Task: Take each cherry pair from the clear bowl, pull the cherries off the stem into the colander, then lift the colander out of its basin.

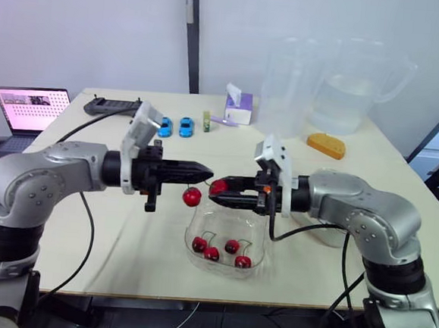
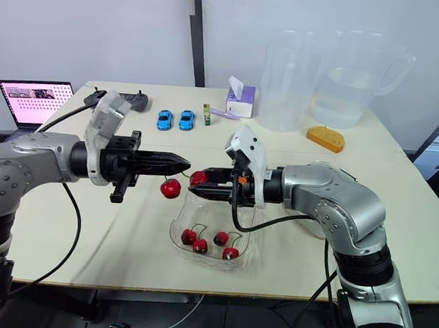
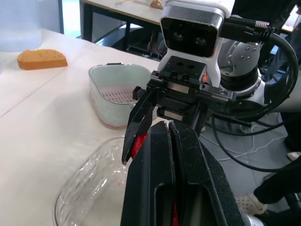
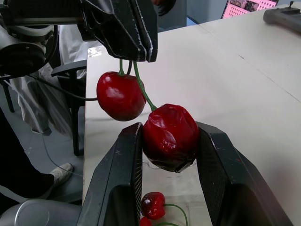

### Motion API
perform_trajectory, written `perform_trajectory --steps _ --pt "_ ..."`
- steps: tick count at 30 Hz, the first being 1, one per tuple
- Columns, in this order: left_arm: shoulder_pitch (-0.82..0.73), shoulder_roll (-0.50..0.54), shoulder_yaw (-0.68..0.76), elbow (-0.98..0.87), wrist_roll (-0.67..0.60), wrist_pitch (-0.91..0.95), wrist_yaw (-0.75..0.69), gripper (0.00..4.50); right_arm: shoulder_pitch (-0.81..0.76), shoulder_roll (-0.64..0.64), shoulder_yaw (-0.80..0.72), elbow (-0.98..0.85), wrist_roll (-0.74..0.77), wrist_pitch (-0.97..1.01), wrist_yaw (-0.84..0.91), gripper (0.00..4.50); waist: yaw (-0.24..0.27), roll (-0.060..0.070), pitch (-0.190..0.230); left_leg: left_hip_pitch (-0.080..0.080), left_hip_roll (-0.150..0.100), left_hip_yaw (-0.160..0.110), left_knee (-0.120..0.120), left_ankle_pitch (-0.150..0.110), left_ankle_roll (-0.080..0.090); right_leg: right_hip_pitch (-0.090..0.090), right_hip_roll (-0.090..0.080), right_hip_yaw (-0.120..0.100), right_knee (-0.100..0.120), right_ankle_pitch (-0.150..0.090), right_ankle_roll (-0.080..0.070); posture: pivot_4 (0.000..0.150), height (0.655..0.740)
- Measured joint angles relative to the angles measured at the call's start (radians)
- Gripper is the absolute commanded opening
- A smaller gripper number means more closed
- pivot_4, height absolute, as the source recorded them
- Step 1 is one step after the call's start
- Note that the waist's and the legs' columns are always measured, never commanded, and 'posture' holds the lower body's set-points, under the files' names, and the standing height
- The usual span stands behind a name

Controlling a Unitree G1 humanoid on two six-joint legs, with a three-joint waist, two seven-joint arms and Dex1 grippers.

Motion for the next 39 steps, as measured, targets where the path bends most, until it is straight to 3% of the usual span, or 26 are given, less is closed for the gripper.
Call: perform_trajectory --steps 22,27,33,39 --pt "-0.005 -0.045 0.039 0.002 -0.022 -0.024 0.01 0.0 0.093 -0.046 -0.027 0.039 0.034 0.056 -0.037 1.63 0.0 0.0 0.0 0.0 0.0 0.0 0.0 0.0 0.0 0.0 0.0 0.0 0.0 0.0 0.0 0.15 0.7371" --pt "0.001 -0.044 0.043 -0.001 -0.022 -0.026 0.016 0.0 0.036 -0.208 -0.055 0.108 0.006 0.013 0.031 1.63 0.008 -0.001 0.0 0.0 -0.001 0.0 0.001 -0.002 0.003 0.001 0.0 0.0 -0.001 0.0 0.0 0.15 0.7371" --pt "0.079 -0.032 0.077 -0.043 -0.031 -0.027 0.032 0.0 -0.06 -0.514 -0.011 0.385 -0.213 -0.159 0.175 1.63 0.003 -0.001 0.001 0.0 0.0 0.002 0.0 -0.002 0.004 0.0 0.0 0.0 -0.002 0.0 0.0 0.15 0.7371" --pt "0.111 -0.035 0.086 -0.08 -0.035 -0.032 0.064 0.0 -0.065 -0.552 0.093 0.57 -0.383 -0.291 0.285 1.63 0.0 -0.001 0.001 0.0 0.001 0.003 0.0 -0.002 0.004 0.0 0.0 0.001 -0.002 0.0 0.0 0.15 0.7371"
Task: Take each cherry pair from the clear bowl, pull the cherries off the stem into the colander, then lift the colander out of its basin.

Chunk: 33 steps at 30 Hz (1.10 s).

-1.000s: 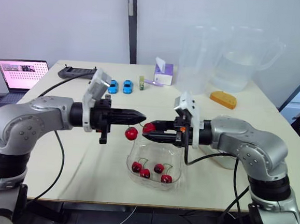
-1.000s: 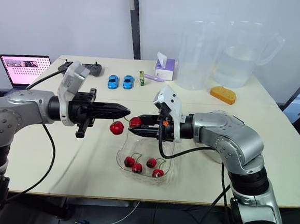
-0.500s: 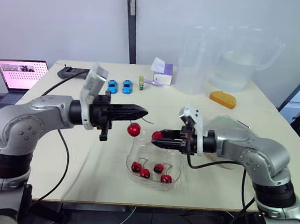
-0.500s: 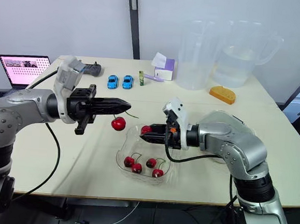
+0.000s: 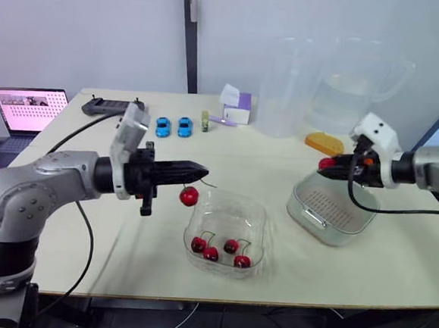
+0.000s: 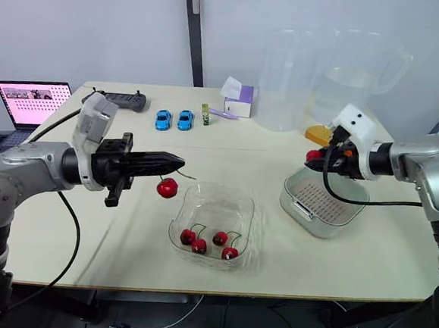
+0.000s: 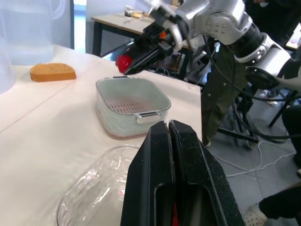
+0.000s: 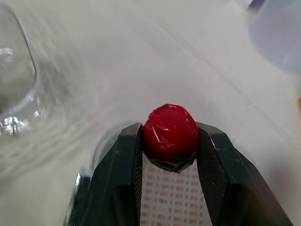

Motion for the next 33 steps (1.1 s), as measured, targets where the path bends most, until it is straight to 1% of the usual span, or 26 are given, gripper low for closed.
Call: perform_trajectory --steps 3,7,11,13,16,18,20,22,25,26,27,30,33 --pt "0.045 -0.005 0.012 -0.023 -0.005 -0.009 0.033 0.0 0.018 0.004 0.046 0.093 -0.065 -0.035 0.021 2.52 0.002 0.0 0.0 0.0 0.0 0.0 0.0 0.001 -0.002 0.0 -0.001 0.0 0.0 0.0 0.0 0.15 0.7371" --pt "0.058 -0.019 0.035 -0.029 -0.024 -0.017 0.078 0.0 0.018 0.008 0.05 0.137 -0.101 -0.051 0.051 4.41 0.004 0.0 0.0 0.0 0.0 0.0 0.001 0.001 -0.002 0.0 -0.001 0.0 0.0 0.0 0.0 0.15 0.7371" --pt "0.058 -0.021 0.035 -0.042 -0.047 -0.019 0.094 0.0 -0.004 0.008 0.041 0.14 -0.106 -0.048 0.076 4.47 0.004 0.0 0.0 0.0 0.0 0.0 0.001 0.001 -0.002 0.0 -0.001 0.0 0.0 0.0 0.0 0.15 0.7371" --pt "0.058 -0.021 0.035 -0.042 -0.05 -0.022 0.097 0.0 -0.033 0.018 0.01 0.143 -0.087 -0.008 0.089 4.47 0.004 0.0 0.0 0.0 0.0 0.0 0.001 0.001 -0.002 0.0 -0.001 0.0 0.0 0.0 0.0 0.15 0.7371" --pt "0.058 -0.021 0.034 -0.041 -0.05 -0.033 0.099 0.0 -0.08 0.044 -0.056 0.124 -0.019 0.085 0.111 4.47 0.004 0.0 0.0 -0.001 0.0 0.0 0.0 0.001 -0.002 0.0 0.0 0.0 0.0 0.0 0.0 0.15 0.7371" --pt "0.056 -0.021 0.033 -0.039 -0.05 -0.037 0.1 0.0 -0.081 0.068 -0.099 0.071 0.041 0.149 0.122 4.47 0.004 0.0 0.0 0.0 0.0 0.0 0.0 0.001 -0.002 0.0 0.0 0.0 0.0 0.0 0.0 0.15 0.7371" --pt "0.037 -0.03 0.024 -0.031 -0.048 -0.039 0.1 0.0 -0.074 0.137 -0.147 -0.043 0.141 0.218 0.13 4.47 0.002 0.0 0.0 -0.001 0.0 0.0 0.0 0.001 -0.002 0.0 0.0 0.0 0.0 0.0 0.0 0.15 0.7371" --pt "0.018 -0.037 0.019 -0.028 -0.048 -0.043 0.099 0.0 -0.053 0.189 -0.165 -0.164 0.231 0.27 0.132 4.47 0.003 0.0 0.0 -0.001 0.0 -0.001 0.0 0.001 -0.002 0.0 0.0 0.0 0.0 0.0 0.0 0.15 0.7371" --pt "0.01 -0.037 0.011 -0.01 -0.043 -0.044 0.094 0.0 -0.004 0.252 -0.17 -0.287 0.3 0.314 0.101 4.47 0.01 0.0 0.0 -0.001 -0.001 -0.001 0.001 0.001 -0.002 0.001 -0.001 -0.001 0.0 0.0 0.0 0.15 0.7371" --pt "0.003 -0.038 0.004 0.001 -0.042 -0.043 0.093 0.0 0.002 0.308 -0.171 -0.32 0.32 0.33 0.065 4.47 0.009 -0.001 0.0 -0.001 -0.001 -0.001 0.002 0.001 -0.002 0.001 -0.001 -0.001 0.0 0.0 0.0 0.15 0.7371" --pt "-0.017 -0.045 -0.007 0.01 -0.041 -0.043 0.093 0.0 0.005 0.422 -0.168 -0.374 0.357 0.352 0.005 4.47 0.005 -0.001 0.0 -0.001 0.0 -0.002 0.002 0.001 -0.002 0.0 0.0 -0.001 0.0 0.0 0.0 0.15 0.7371" --pt "-0.04 -0.061 -0.02 0.007 -0.042 -0.044 0.091 0.0 0.006 0.59 -0.139 -0.444 0.428 0.382 -0.096 4.47 0.001 -0.001 0.0 -0.001 -0.001 -0.003 0.001 0.002 -0.003 -0.001 0.0 -0.001 0.002 0.0 0.0 0.15 0.7371" --pt "-0.039 -0.061 -0.021 0.017 -0.04 -0.044 0.091 0.0 0.006 0.62 -0.144 -0.458 0.451 0.392 -0.156 4.47 0.008 -0.001 0.0 -0.001 -0.002 -0.004 0.001 0.002 -0.003 0.0 -0.001 -0.002 0.001 0.0 0.0 0.15 0.7371"
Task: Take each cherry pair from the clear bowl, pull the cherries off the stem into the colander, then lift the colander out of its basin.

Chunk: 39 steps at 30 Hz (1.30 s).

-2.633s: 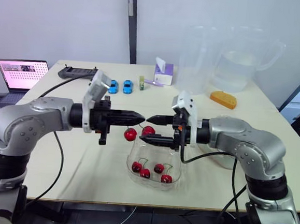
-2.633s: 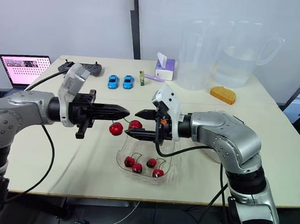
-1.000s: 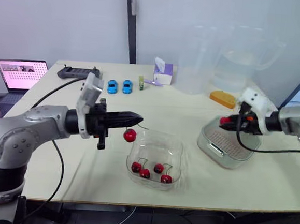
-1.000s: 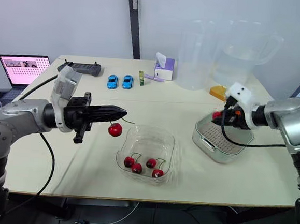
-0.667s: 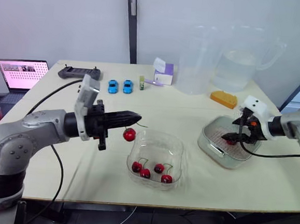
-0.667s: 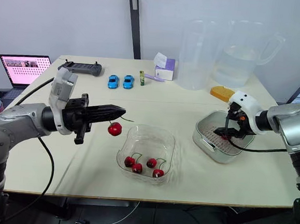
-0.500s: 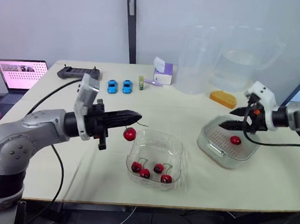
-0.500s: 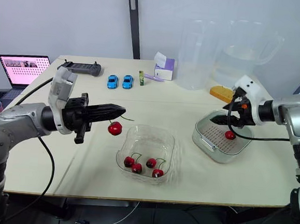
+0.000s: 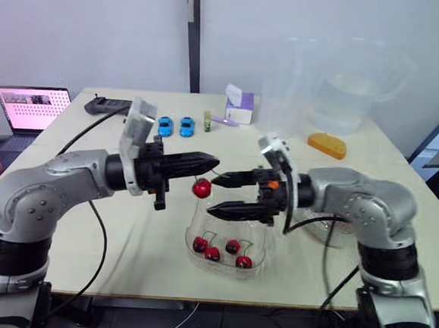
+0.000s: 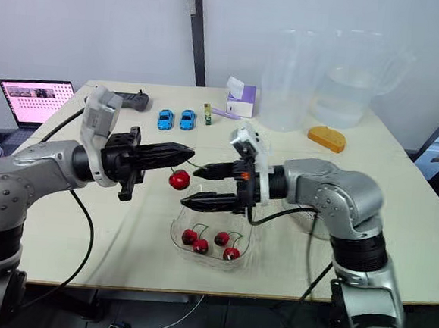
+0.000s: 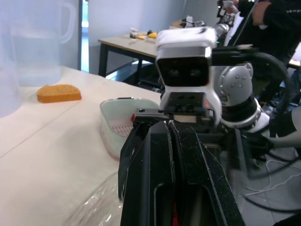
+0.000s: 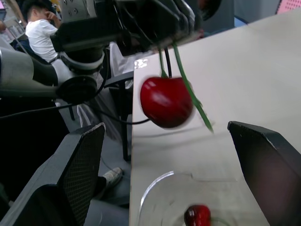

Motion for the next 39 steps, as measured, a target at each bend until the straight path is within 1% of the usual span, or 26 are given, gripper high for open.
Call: perform_trajectory --steps 6,9,10,12,13,14,15,16,23,30,33,37,39 --pt "-0.003 -0.009 -0.01 0.002 0.008 0.0 -0.005 0.0 -0.004 0.082 -0.001 0.003 0.031 -0.002 -0.087 4.47 -0.006 0.0 0.0 0.0 0.0 0.0 0.0 0.0 0.0 -0.001 0.0 0.0 0.0 0.0 0.0 0.15 0.7371" --pt "-0.003 -0.008 -0.01 0.002 0.012 0.0 -0.009 0.0 -0.006 0.094 -0.003 0.004 0.051 -0.002 -0.112 3.63 -0.008 0.0 0.0 0.0 0.0 0.0 -0.001 0.0 0.0 -0.001 0.0 0.0 0.0 0.0 0.0 0.15 0.7371" --pt "-0.003 -0.008 -0.01 0.002 0.012 0.0 -0.009 0.0 -0.006 0.094 -0.004 0.004 0.058 -0.001 -0.119 3.19 -0.008 0.0 0.0 0.0 0.0 0.0 -0.001 0.0 0.0 -0.001 0.0 0.0 0.0 0.0 0.0 0.15 0.7371" --pt "-0.003 -0.008 -0.01 0.002 0.012 0.0 -0.009 0.0 -0.006 0.093 -0.004 0.004 0.069 -0.001 -0.129 2.16 -0.008 0.0 0.0 0.0 0.0 0.0 0.0 0.0 0.0 -0.001 0.0 0.0 0.0 0.0 0.0 0.15 0.7371" --pt "-0.003 -0.008 -0.01 0.002 0.012 0.0 -0.009 0.0 -0.006 0.092 -0.004 0.004 0.074 -0.001 -0.131 1.77 -0.008 0.0 0.0 0.0 0.0 0.0 0.0 0.0 0.0 -0.001 0.0 0.0 0.0 0.0 0.0 0.15 0.7371" --pt "-0.003 -0.008 -0.01 0.002 0.012 0.0 -0.009 0.0 -0.006 0.091 -0.004 0.004 0.079 -0.001 -0.132 1.27 -0.008 0.0 0.0 0.0 0.0 0.0 0.0 0.0 0.0 -0.001 0.0 0.0 0.0 0.0 0.0 0.15 0.7371" --pt "-0.003 -0.008 -0.01 0.002 0.012 0.0 -0.009 0.0 -0.006 0.088 -0.003 0.004 0.082 -0.001 -0.134 0.86 -0.008 0.0 0.0 0.0 0.0 0.0 0.0 0.0 0.0 -0.001 0.0 0.0 0.0 0.0 0.0 0.15 0.7371" --pt "-0.003 -0.008 -0.01 0.002 0.012 0.0 -0.009 0.0 -0.006 0.085 -0.003 0.004 0.084 -0.001 -0.136 0.68 -0.008 0.0 0.0 0.0 0.0 0.0 0.0 0.0 0.0 -0.001 0.0 0.0 0.0 0.0 0.0 0.15 0.7371" --pt "-0.003 -0.008 -0.011 0.002 0.013 0.0 -0.009 0.0 -0.001 0.051 0.006 -0.002 0.097 -0.001 -0.138 0.68 -0.007 0.0 0.0 0.0 0.0 0.0 0.0 0.0 0.0 -0.001 0.0 0.0 0.0 0.0 0.0 0.15 0.7371" --pt "-0.011 -0.016 -0.012 0.005 0.016 -0.003 -0.012 0.0 0.077 -0.046 0.121 -0.044 0.071 0.011 -0.108 0.68 -0.007 0.0 0.0 0.0 0.0 0.0 0.0 0.0 0.0 -0.001 0.0 0.0 0.0 0.0 0.0 0.15 0.7371" --pt "-0.013 -0.019 -0.012 0.008 0.017 -0.01 -0.012 0.0 0.09 -0.081 0.123 -0.045 0.065 0.009 -0.098 0.68 -0.007 0.0 0.0 0.0 0.0 0.0 0.0 0.0 0.0 -0.001 0.0 0.0 0.0 0.0 0.0 0.15 0.7371" --pt "-0.011 -0.019 -0.012 0.008 0.016 -0.011 -0.009 0.0 0.086 -0.198 0.076 -0.018 0.046 -0.021 -0.048 0.68 -0.002 0.0 0.0 0.0 -0.001 0.001 0.0 -0.001 0.001 0.0 0.0 0.0 0.0 0.0 0.0 0.15 0.7371" --pt "-0.007 -0.019 -0.012 0.007 0.016 -0.011 -0.006 0.0 0.065 -0.287 0.071 0.045 -0.011 -0.083 -0.005 0.68 -0.002 0.0 0.0 0.0 0.0 0.001 0.0 -0.001 0.002 0.0 0.0 0.0 -0.001 0.0 0.0 0.15 0.7371"
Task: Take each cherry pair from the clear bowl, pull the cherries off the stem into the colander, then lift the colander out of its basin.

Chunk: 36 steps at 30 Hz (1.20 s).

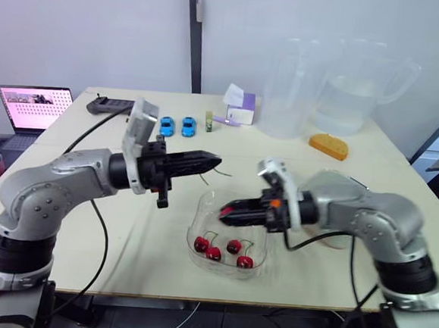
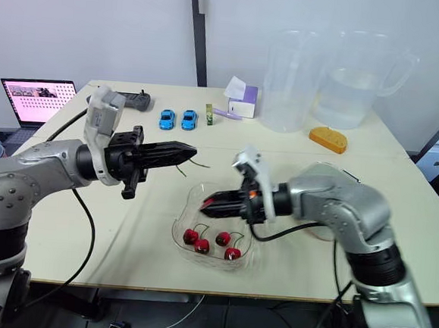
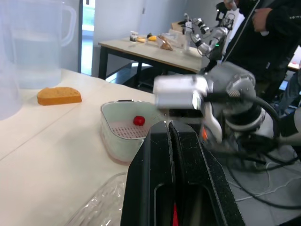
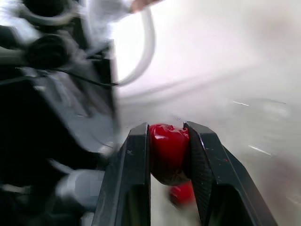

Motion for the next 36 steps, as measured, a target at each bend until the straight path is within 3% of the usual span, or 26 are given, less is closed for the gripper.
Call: perform_trajectory --steps 6,14,19,22,23,28,36 --pt "0.029 0.006 0.002 -0.01 0.0 0.0 0.011 0.0 -0.071 -0.227 0.037 0.355 -0.291 -0.272 0.113 0.68 -0.001 0.0 0.0 0.0 0.0 0.002 0.0 0.0 0.0 0.0 0.0 0.0 -0.001 0.0 0.0 0.15 0.7371" --pt "0.072 0.008 0.005 -0.029 -0.002 0.0 0.037 0.0 -0.078 -0.27 0.093 0.613 -0.515 -0.469 0.205 0.68 -0.004 0.0 0.0 0.0 0.002 0.003 -0.001 0.001 -0.001 -0.001 0.001 0.001 -0.001 0.0 0.0 0.15 0.7371" --pt "0.074 -0.003 0.006 -0.029 -0.002 -0.006 0.052 0.0 -0.078 -0.259 0.087 0.657 -0.551 -0.47 0.217 2.9 -0.001 0.0 0.0 0.0 0.001 0.003 0.0 0.001 -0.001 0.0 0.0 0.001 -0.001 0.0 0.0 0.15 0.7371" --pt "0.074 -0.002 0.006 -0.028 -0.001 -0.007 0.051 0.0 -0.084 -0.26 0.075 0.664 -0.551 -0.46 0.25 4.3 -0.001 0.0 0.001 0.0 0.001 0.003 0.0 0.001 -0.001 -0.001 0.0 0.001 -0.001 0.0 0.0 0.15 0.7371" --pt "0.074 -0.001 0.006 -0.028 -0.001 -0.008 0.05 0.0 -0.091 -0.26 0.068 0.664 -0.549 -0.456 0.258 4.41 -0.001 0.0 0.001 0.0 0.001 0.003 0.0 0.001 -0.001 -0.001 0.0 0.001 -0.001 0.0 0.0 0.15 0.7371" --pt "0.093 0.006 0.016 -0.029 -0.001 -0.008 0.05 0.0 -0.132 -0.252 -0.036 0.622 -0.472 -0.407 0.314 4.41 -0.004 0.0 0.001 0.0 0.001 0.003 -0.001 0.001 -0.001 -0.001 0.0 0.001 -0.001 0.0 0.0 0.15 0.7371" --pt "0.257 0.034 0.098 -0.042 0.004 -0.017 0.075 0.0 -0.2 -0.137 -0.226 0.309 -0.069 -0.127 0.384 4.41 0.001 0.001 0.001 0.0 0.002 0.001 0.0 0.001 -0.001 0.0 0.001 0.0 -0.001 0.0 0.0 0.15 0.7371"
